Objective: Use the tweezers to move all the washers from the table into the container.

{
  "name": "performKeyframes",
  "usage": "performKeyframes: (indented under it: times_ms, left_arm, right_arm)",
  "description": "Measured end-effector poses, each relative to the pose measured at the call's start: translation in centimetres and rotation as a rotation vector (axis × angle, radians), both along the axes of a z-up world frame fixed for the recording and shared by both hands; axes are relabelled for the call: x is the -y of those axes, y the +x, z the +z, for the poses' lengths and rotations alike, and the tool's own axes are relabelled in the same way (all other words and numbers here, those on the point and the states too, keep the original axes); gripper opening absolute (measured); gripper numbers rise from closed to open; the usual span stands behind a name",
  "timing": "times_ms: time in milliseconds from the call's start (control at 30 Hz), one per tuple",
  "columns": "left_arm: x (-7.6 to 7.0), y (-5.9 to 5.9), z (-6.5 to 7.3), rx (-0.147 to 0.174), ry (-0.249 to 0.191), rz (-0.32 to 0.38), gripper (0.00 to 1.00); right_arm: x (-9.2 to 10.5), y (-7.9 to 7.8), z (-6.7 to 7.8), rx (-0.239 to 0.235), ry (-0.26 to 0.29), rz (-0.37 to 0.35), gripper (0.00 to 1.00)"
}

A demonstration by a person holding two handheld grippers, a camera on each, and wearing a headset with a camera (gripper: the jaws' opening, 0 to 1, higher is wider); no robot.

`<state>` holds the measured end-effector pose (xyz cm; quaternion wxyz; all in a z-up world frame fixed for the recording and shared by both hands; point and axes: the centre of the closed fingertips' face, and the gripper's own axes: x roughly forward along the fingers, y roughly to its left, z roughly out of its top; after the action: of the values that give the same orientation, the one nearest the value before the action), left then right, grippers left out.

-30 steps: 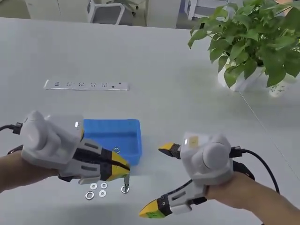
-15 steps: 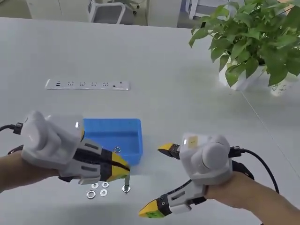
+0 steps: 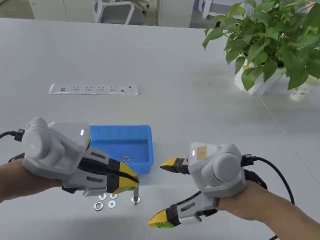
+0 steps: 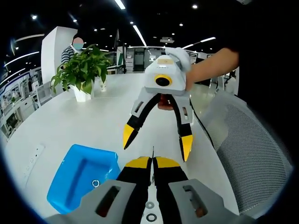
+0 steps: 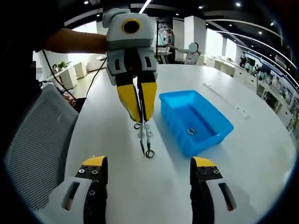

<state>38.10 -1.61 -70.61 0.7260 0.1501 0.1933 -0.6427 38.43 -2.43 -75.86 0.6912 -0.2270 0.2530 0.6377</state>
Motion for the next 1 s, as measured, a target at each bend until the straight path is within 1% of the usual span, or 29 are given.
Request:
performKeyframes:
  times_ms: [267, 533, 700, 767, 800, 833, 900, 1000]
  left_arm:
    - [-0.3, -0.2, 0.1, -0.003, 0.01, -0.003, 0.06]
    - [-0.2, -0.4, 0.1, -0.005, 0.013, -0.007, 0.06]
    - [-0.2, -0.3, 0.1, -0.006, 0.016, -0.009, 0.06]
    - [-0.2, -0.3, 0.1, -0.007, 0.016, -0.009, 0.06]
    - [-0.2, -0.3, 0.1, -0.007, 0.016, -0.008, 0.06]
    - [-0.2, -0.3, 0.1, -0.007, 0.017, -0.008, 0.06]
    - [-0.2, -0.3, 0.1, -0.007, 0.018, -0.007, 0.06]
    - [-0.1, -0.4, 0.2, -0.007, 0.019, -0.007, 0.06]
  right_arm:
    - [-1.4, 0.0, -0.3, 0.02, -0.006, 0.056, 0.52]
    - [-2.6, -0.3, -0.7, 0.042, -0.018, 0.115, 0.31]
    - [-3.2, -0.3, -1.2, 0.045, -0.037, 0.139, 0.25]
    - [-3.4, -0.2, -1.3, 0.057, -0.042, 0.147, 0.22]
    - [-3.5, -0.2, -1.4, 0.056, -0.043, 0.148, 0.21]
    - [-3.5, -0.1, -1.5, 0.065, -0.049, 0.15, 0.2]
    - [-3.5, 0.1, -1.7, 0.066, -0.065, 0.149, 0.17]
    - [-3.6, 0.0, -1.6, 0.066, -0.064, 0.154, 0.16]
